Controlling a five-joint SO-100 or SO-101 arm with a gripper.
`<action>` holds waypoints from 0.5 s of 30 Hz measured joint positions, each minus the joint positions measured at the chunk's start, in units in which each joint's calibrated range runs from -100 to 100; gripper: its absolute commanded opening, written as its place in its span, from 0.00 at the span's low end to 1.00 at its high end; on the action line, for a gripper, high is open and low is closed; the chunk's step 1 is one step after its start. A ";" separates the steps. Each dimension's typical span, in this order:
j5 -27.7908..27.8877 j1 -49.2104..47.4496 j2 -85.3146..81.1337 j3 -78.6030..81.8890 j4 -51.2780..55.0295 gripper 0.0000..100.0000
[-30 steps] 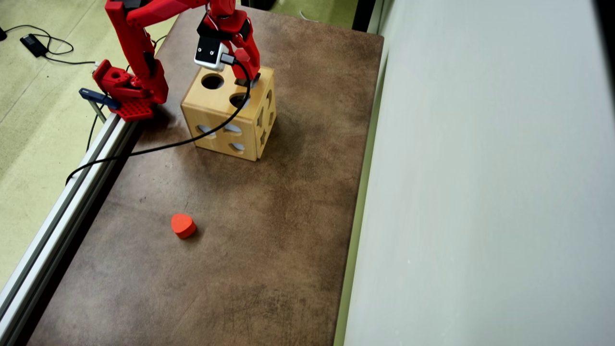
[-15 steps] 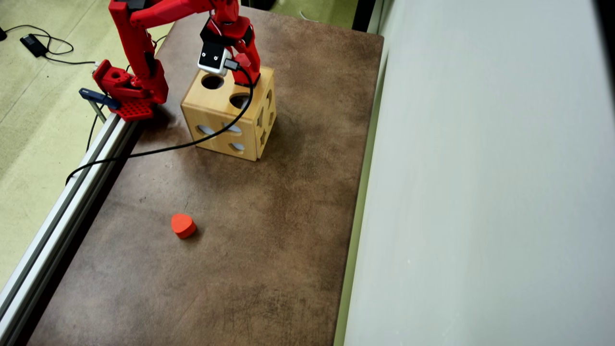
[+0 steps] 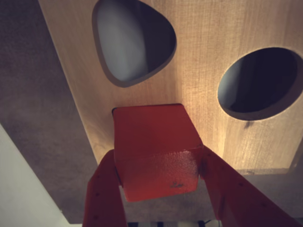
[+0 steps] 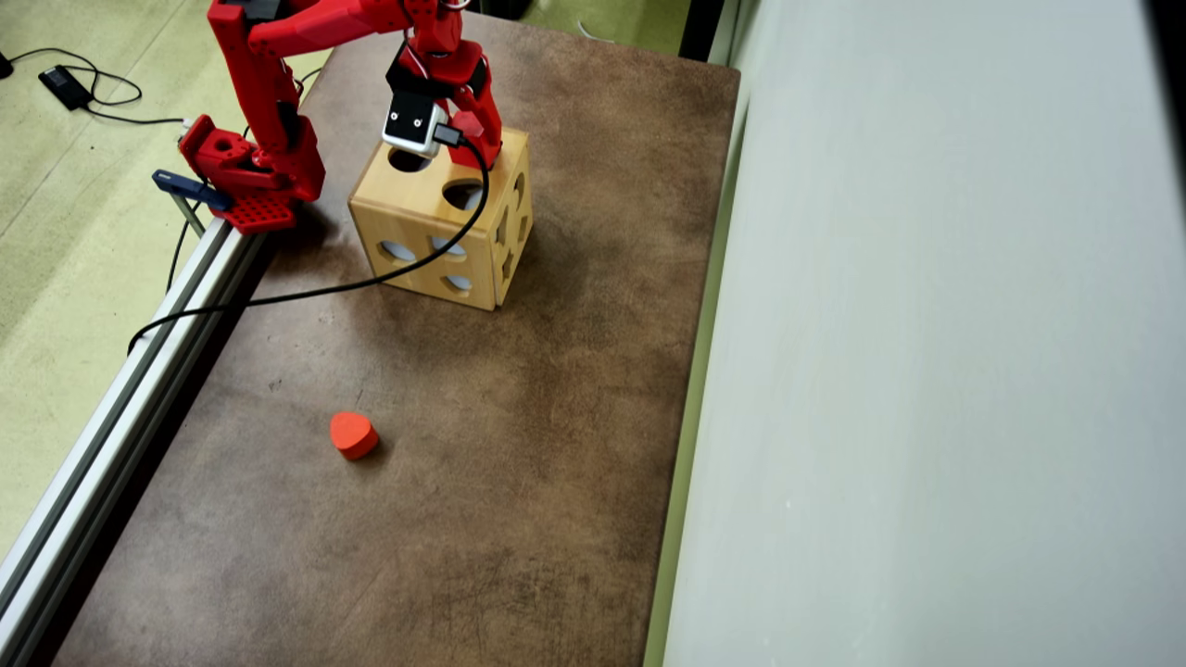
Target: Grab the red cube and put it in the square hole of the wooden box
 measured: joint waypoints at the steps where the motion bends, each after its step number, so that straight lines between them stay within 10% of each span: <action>1: 0.05 0.00 0.00 0.63 0.00 0.02; 15: 0.44 0.14 4.75 0.63 -0.08 0.02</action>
